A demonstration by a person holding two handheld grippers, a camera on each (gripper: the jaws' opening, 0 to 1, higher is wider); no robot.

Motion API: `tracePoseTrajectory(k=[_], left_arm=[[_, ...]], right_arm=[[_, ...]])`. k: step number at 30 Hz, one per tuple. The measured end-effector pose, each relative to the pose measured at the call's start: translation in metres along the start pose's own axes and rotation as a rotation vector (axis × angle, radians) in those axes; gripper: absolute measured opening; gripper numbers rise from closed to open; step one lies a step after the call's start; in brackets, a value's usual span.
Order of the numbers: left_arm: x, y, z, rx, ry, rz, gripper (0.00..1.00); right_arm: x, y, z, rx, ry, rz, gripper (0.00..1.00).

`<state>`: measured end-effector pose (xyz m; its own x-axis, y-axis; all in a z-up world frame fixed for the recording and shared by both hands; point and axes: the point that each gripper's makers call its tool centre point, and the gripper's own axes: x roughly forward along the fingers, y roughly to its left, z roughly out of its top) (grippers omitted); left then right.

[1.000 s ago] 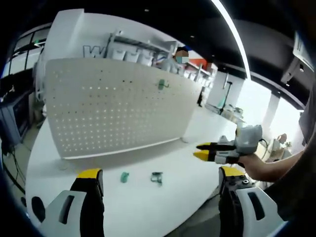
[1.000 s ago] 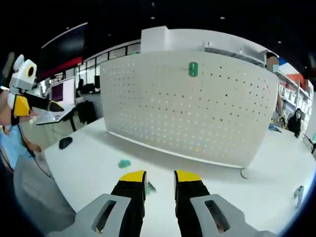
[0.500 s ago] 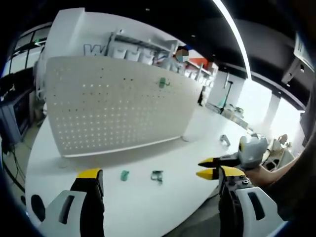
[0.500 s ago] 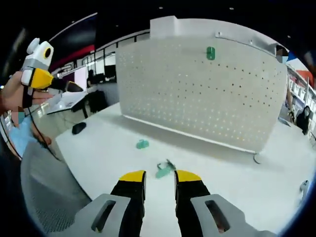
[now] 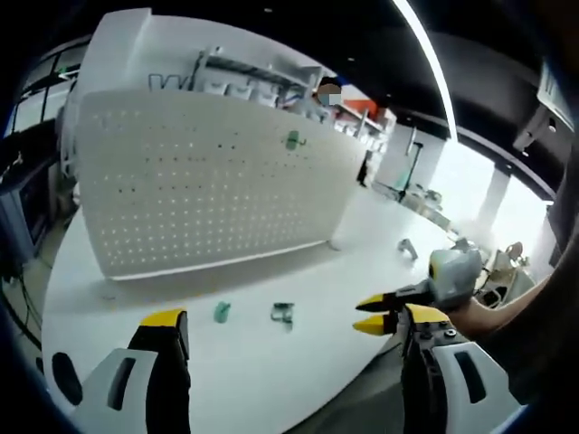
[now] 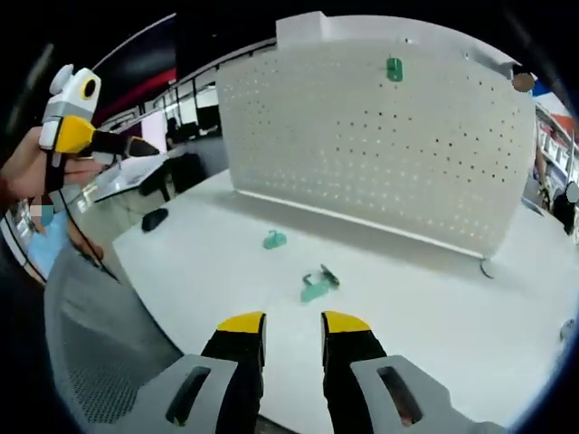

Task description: Insert the hook assembly into the mounting plate slot until the hook locks in place.

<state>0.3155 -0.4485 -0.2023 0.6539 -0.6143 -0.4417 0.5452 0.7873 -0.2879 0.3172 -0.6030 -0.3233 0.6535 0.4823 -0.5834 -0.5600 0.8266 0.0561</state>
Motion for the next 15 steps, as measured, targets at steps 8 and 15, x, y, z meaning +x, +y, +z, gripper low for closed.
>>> tracePoseTrajectory(k=[8, 15], left_arm=[[0.003, 0.003, -0.012, -0.019, 0.035, -0.014, 1.00], [0.009, 0.006, -0.036, -0.049, 0.090, -0.019, 0.99]], right_arm=[[0.024, 0.008, -0.011, 0.013, 0.058, 0.053, 0.23], [0.053, 0.010, -0.015, 0.035, 0.112, 0.096, 0.23]])
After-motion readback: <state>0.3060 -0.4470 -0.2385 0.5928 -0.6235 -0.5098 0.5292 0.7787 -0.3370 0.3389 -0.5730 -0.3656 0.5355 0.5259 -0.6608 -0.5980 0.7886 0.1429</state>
